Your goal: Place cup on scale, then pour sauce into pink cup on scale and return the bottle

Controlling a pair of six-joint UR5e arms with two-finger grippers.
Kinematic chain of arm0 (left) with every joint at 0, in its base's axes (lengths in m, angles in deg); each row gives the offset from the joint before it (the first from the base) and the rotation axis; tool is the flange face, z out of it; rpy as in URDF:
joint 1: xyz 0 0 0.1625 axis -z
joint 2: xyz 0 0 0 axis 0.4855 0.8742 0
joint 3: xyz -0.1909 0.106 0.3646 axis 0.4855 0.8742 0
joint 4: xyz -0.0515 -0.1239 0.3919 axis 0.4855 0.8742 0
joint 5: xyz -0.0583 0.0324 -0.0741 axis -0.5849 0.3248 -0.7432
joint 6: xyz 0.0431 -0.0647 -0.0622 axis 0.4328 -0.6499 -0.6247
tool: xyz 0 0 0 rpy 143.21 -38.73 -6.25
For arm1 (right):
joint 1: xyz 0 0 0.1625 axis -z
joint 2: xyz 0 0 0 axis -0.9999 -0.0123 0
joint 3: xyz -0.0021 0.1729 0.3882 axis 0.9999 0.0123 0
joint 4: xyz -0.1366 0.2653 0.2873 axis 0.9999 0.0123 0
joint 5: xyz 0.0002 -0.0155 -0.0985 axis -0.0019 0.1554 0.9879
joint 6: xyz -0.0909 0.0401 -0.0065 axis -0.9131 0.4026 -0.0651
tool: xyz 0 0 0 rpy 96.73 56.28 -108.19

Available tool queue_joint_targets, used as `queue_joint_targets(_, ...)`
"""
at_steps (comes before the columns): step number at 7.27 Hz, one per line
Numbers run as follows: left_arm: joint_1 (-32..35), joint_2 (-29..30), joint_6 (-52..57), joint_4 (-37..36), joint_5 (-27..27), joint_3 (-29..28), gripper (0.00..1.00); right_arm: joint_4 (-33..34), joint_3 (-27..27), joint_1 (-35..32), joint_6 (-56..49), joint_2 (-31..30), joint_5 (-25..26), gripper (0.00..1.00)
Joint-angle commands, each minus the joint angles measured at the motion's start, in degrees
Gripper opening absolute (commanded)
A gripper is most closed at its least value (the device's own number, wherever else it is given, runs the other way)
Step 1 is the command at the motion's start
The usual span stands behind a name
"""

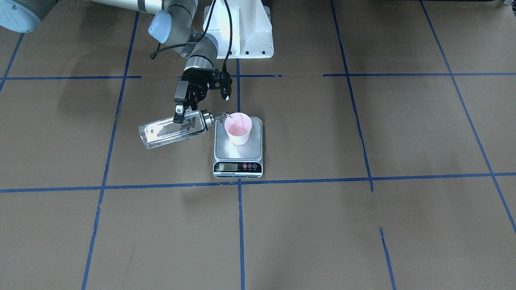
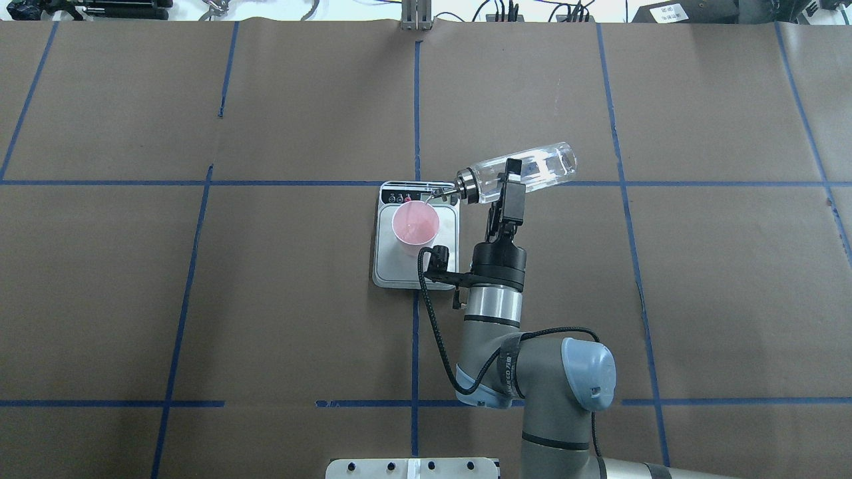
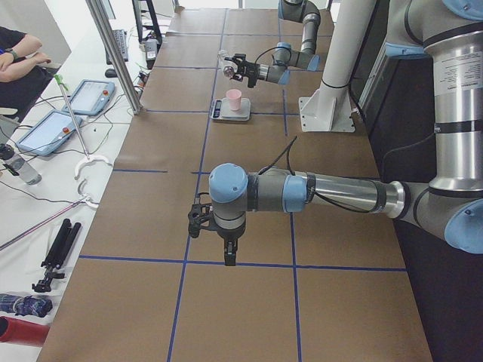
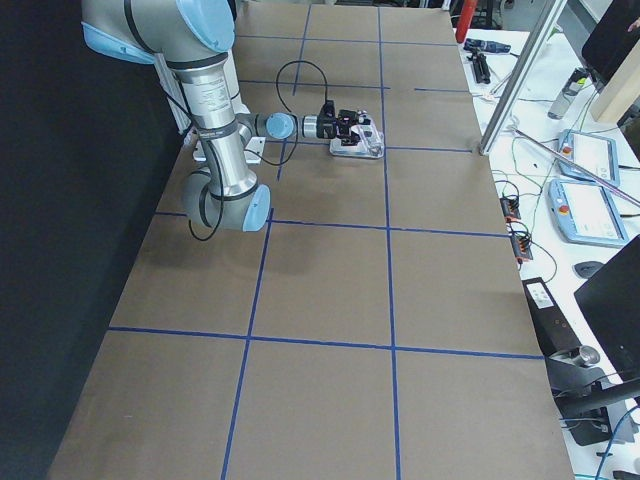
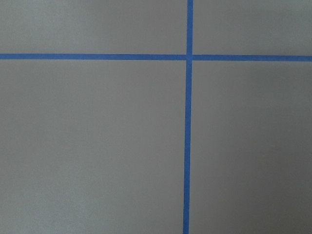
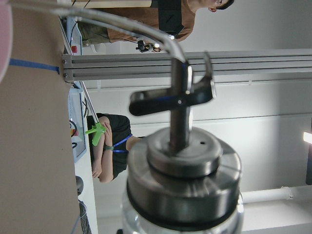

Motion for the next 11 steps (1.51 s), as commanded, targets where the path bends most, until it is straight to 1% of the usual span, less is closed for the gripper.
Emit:
queue_joint_targets(1,0.0,0.0,0.0,0.0,0.0,0.1,1.00,-0.2,-0.1,0.0,0.0,0.3,0.0,0.00)
queue_joint_targets(3,-0.1,0.0,0.0,0.0,0.0,0.2,1.00,-0.9,-0.8,-0.1,0.8,0.5,-0.2,0.00)
queue_joint_targets(4,0.0,0.1,0.0,0.0,0.0,0.2,1.00,-2.7,-2.2,-0.1,1.0,0.2,-0.8,0.00)
queue_joint_targets(5,0.0,0.1,0.0,0.0,0.0,0.3,1.00,-8.4,-2.3,-0.1,1.0,-0.7,-1.4,0.00)
queue_joint_targets(6,0.0,0.2,0.0,0.0,0.0,0.3,1.00,-12.1,-2.4,0.0,1.0,-1.3,-2.7,0.00)
queue_joint_targets(7,-0.1,0.3,0.0,0.0,0.0,0.4,1.00,-14.3,-2.5,0.2,1.0,-1.3,-4.1,0.00)
queue_joint_targets(9,0.0,0.2,0.0,0.0,0.0,1.6,1.00,-27.9,-2.6,1.8,1.0,-1.5,-8.8,0.00)
queue_joint_targets(10,0.0,0.2,0.0,0.0,0.0,1.3,1.00,-32.5,-4.0,2.6,1.0,-1.5,-11.5,0.00)
queue_joint_targets(11,0.0,0.2,0.0,0.0,0.0,1.4,1.00,-34.9,-6.9,2.8,1.1,-1.9,-14.9,0.00)
